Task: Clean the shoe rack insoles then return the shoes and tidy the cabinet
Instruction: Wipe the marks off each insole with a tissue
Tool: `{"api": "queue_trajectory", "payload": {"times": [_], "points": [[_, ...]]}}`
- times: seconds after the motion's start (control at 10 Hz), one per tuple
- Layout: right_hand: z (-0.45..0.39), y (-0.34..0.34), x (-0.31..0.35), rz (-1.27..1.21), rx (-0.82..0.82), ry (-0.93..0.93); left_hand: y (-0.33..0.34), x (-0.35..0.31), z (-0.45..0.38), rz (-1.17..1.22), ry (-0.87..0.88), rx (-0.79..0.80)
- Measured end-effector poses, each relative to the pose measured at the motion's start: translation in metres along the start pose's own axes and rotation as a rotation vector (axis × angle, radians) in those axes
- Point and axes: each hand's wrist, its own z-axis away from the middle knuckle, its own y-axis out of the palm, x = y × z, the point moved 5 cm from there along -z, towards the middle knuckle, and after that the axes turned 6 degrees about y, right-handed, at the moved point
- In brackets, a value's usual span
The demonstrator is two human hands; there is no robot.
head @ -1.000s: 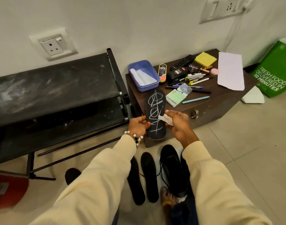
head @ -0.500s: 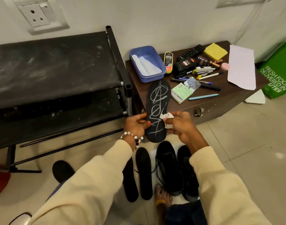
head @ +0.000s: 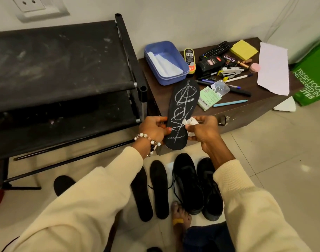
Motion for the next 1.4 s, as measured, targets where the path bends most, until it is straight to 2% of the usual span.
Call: {"api": "queue_trajectory", "payload": {"times": [0.1,0.2,0.3,0.4,0.5,0.6,0.7,0.8,0.9,1.1,1.2,1.3,1.4], "points": [[0.000,-0.003,-0.002,0.018,-0.036,-0.004,-0.001,0.002,0.005,-0.013,-0.079,0.078],[-0.001,-0.009,-0.002,0.045,-0.083,-0.039,-0.004,0.004,0.006,0.025,-0.120,0.057],[0.005,-0.018,0.008,0.300,-0.251,-0.221,-0.010,0.006,0.004,0.042,-0.119,-0.023],[0.017,-0.015,0.018,0.515,-0.304,-0.428,-0.015,0.006,0.001,0.020,-0.077,-0.090],[0.029,0.005,0.016,0.791,-0.180,-0.602,-0.016,0.006,0.000,-0.018,-0.042,-0.150],[0.041,0.028,-0.003,1.070,0.020,-0.765,-0.017,0.010,-0.001,-0.023,-0.069,-0.161],[0.046,0.035,-0.014,1.149,0.085,-0.830,-0.017,0.012,-0.001,0.036,-0.132,-0.145],[0.042,0.028,-0.006,1.214,-0.049,-0.922,-0.016,0.012,0.002,0.140,-0.202,-0.155],[0.036,0.021,0.000,1.169,-0.221,-0.824,-0.014,0.014,0.003,0.234,-0.247,-0.153],[0.040,0.046,-0.012,1.233,-0.052,-0.891,-0.011,0.014,0.002,0.281,-0.233,-0.112],[0.025,0.026,-0.010,0.880,-0.082,-0.715,-0.012,0.015,0.002,0.350,-0.244,-0.107],[0.024,0.017,-0.007,0.891,-0.185,-0.715,-0.011,0.016,0.003,0.379,-0.244,-0.107],[0.035,0.036,-0.010,1.013,-0.114,-0.776,-0.011,0.016,0.003,0.364,-0.249,-0.121]]}}
